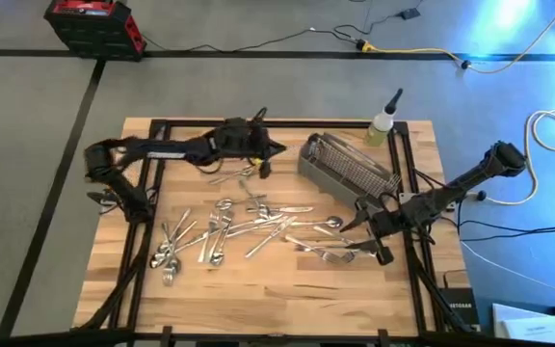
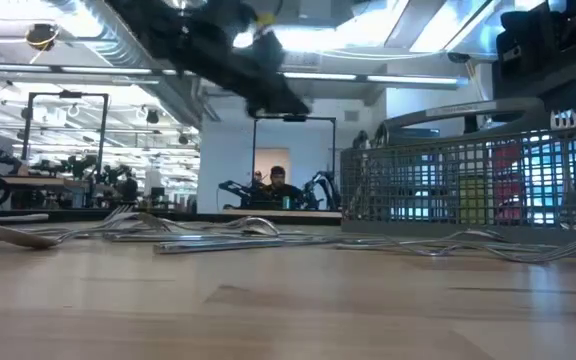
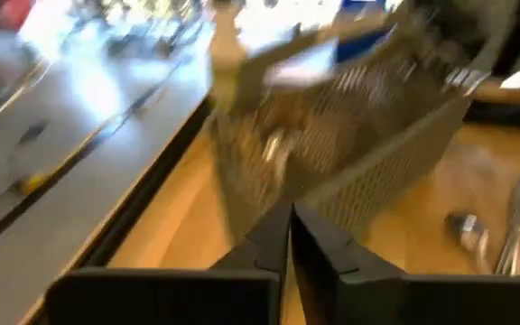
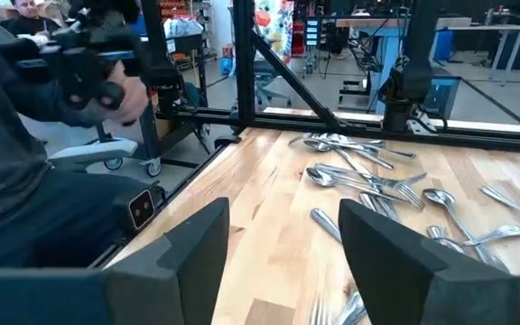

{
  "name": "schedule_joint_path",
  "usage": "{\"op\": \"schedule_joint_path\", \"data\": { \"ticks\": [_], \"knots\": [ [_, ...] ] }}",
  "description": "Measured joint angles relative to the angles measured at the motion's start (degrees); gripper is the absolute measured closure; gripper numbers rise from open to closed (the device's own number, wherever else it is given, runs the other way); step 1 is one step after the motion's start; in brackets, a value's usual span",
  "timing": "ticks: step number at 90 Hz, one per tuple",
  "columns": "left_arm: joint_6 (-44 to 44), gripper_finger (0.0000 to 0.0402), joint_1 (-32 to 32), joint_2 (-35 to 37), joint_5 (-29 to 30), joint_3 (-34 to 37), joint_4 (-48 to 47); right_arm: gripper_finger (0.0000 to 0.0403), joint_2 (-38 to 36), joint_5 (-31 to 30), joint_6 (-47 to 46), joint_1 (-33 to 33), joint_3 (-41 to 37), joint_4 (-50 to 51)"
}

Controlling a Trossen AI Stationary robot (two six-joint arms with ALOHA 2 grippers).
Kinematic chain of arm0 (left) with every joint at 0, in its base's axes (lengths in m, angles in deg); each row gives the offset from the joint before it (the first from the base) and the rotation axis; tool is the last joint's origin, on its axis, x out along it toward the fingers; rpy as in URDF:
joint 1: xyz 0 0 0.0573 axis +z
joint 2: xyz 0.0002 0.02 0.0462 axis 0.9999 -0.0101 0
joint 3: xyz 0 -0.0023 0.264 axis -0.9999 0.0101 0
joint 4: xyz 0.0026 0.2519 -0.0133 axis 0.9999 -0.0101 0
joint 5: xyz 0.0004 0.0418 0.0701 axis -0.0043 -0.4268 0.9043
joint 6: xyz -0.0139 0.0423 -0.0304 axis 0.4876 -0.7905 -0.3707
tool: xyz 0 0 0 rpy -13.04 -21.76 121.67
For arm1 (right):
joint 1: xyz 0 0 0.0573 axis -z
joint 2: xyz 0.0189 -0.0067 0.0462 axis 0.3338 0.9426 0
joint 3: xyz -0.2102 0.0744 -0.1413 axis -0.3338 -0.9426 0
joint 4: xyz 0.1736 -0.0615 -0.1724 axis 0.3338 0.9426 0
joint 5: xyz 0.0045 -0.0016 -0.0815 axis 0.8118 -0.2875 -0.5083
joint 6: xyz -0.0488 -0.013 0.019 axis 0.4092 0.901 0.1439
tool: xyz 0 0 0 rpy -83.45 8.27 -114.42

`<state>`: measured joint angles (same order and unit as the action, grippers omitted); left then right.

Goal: Sort silverware
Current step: Put the silver spoon into the gray silverware organizer

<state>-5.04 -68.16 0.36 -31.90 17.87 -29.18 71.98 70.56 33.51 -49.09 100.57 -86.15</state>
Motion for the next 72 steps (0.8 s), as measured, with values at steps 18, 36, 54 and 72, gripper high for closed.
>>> {"op": "schedule_joint_path", "data": {
  "ticks": [18, 36, 54, 72],
  "knots": [
    [4.7, 0.0392, -3.8, 5.3, 17.1, 8.6, -12.8, 0.021, 0.0, -1.0, 0.9, 0.0, 0.0, -0.5],
    [9.4, 0.0318, -4.8, 5.3, 18.8, 17.1, -10.0, 0.021, 0.0, -1.2, 1.2, 0.0, 0.0, -0.5],
    [9.6, 0.0227, -4.7, 5.3, 18.8, 20.5, -9.0, 0.021, 0.0, -2.4, 1.4, 0.0, 0.0, -0.5],
    [9.8, 0.0182, -4.1, 5.2, 14.6, 21.7, -12.6, 0.021, 0.0, -2.5, 1.4, 0.0, 0.0, -0.5]
  ]
}}
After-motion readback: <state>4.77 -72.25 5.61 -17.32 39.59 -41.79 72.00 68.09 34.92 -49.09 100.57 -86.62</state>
